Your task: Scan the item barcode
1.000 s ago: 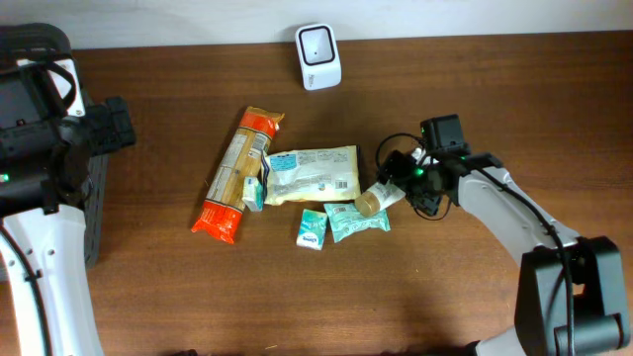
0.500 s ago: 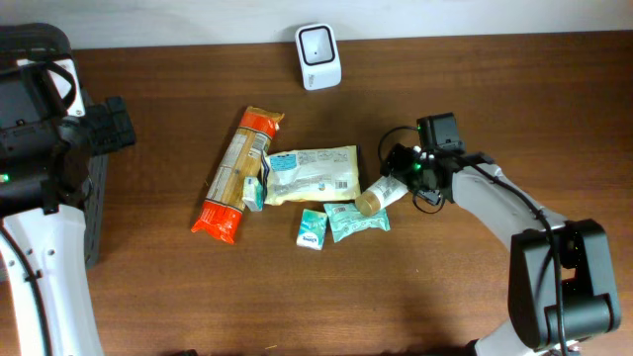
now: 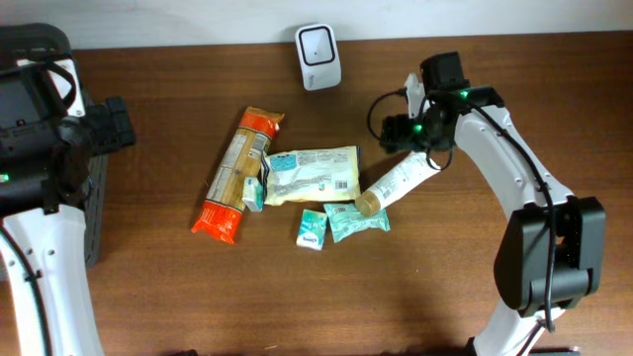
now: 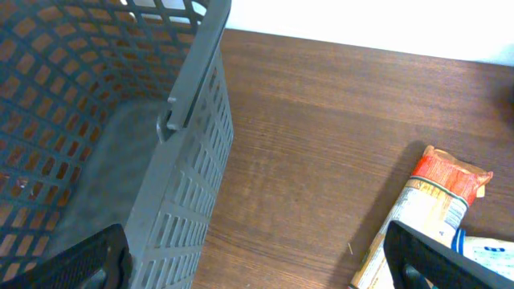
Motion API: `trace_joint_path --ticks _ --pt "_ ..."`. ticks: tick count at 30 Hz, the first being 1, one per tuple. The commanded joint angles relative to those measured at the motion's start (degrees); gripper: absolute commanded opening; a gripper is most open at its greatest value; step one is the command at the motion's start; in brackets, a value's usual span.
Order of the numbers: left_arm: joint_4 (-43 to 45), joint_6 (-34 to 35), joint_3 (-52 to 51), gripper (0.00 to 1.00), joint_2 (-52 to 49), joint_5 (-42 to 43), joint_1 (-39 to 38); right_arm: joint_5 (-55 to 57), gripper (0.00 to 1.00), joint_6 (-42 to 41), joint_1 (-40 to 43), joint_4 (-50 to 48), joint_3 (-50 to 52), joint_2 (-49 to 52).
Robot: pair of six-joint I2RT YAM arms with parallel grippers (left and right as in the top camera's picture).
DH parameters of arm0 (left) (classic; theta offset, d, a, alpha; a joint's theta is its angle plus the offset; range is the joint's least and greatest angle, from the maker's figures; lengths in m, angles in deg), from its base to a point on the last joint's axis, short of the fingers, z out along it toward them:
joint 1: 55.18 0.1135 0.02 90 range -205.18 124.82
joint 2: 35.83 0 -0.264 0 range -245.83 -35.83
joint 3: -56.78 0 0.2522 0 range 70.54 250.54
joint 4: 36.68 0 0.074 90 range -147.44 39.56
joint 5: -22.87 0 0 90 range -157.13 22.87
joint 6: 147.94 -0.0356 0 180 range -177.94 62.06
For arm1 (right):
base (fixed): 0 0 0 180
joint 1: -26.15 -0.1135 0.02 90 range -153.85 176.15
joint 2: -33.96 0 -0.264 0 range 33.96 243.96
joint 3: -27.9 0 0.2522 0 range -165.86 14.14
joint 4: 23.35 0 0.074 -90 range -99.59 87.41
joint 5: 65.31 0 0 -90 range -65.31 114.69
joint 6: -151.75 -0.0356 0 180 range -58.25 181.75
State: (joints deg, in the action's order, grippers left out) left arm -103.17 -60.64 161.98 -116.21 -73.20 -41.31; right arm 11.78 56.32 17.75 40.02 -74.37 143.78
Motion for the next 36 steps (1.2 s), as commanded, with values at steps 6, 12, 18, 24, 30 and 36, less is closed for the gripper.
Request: trace_joint_path --ticks 6,12,18,24,30,36 --pt "0.11 0.55 0.44 0.99 0.04 -0.42 0.17 -2.60 0.83 -1.03 -0.70 -12.98 -1.49 9.57" --pt "0.11 0.52 0.44 0.99 0.04 -0.42 0.17 -1.44 0.88 -1.01 -0.46 -1.20 -1.49 11.45" --pt "0.11 0.52 0.44 0.99 0.04 -0.42 0.17 -1.51 0.84 -0.98 6.29 16.11 -1.64 11.41" --pt "0.09 0.52 0.44 0.99 0.04 -0.42 0.17 -4.85 0.78 9.75 5.22 32.35 -14.27 9.68" --pt "0.09 0.52 0.44 0.99 0.04 -0.42 0.20 -2.95 0.24 11.23 -8.50 37.05 -21.75 8.83" --pt "0.11 0.52 0.44 0.99 0.04 -0.42 0.17 1.18 0.09 12.72 -14.08 32.79 -16.39 8.94"
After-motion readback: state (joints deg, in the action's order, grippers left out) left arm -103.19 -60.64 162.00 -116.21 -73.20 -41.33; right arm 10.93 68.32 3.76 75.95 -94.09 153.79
